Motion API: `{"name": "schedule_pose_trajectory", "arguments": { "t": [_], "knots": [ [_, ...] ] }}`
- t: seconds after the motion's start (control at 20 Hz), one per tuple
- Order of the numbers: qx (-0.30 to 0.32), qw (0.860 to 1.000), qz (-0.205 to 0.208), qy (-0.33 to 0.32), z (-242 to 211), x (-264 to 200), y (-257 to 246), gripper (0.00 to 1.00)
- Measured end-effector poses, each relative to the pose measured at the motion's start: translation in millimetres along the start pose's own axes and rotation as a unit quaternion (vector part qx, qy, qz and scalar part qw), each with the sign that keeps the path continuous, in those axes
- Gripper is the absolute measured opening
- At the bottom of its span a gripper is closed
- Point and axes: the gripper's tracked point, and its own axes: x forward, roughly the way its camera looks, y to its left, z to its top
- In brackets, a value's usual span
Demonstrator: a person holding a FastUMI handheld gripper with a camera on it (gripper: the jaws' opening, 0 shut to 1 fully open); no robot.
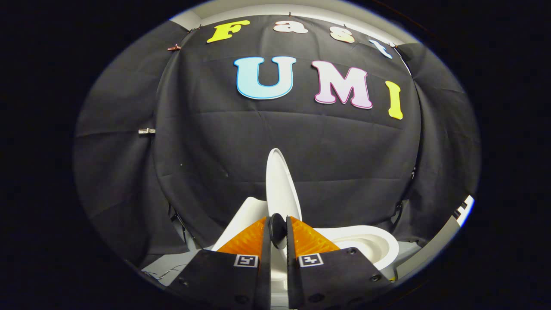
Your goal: Open the toilet lid.
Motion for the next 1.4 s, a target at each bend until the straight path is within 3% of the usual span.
{"name": "schedule_pose_trajectory", "arguments": {
  "t": [0.05,0.1,0.25,0.4,1.0,1.4],
  "knots": [
    [-0.003,1.0,0.004,0.002,-1,0,0,0.21],
    [-0.002,1.0,0.003,0.006,-2,3,-4,0.29],
    [0.003,1.0,0.021,0.02,-4,12,-5,0.87],
    [-0.001,0.999,0.033,0.015,-3,6,-2,0.98],
    [0.036,0.994,0.098,-0.023,43,-39,-15,0.98],
    [0.045,0.992,0.107,-0.051,60,-46,-77,0.98]
  ]
}}
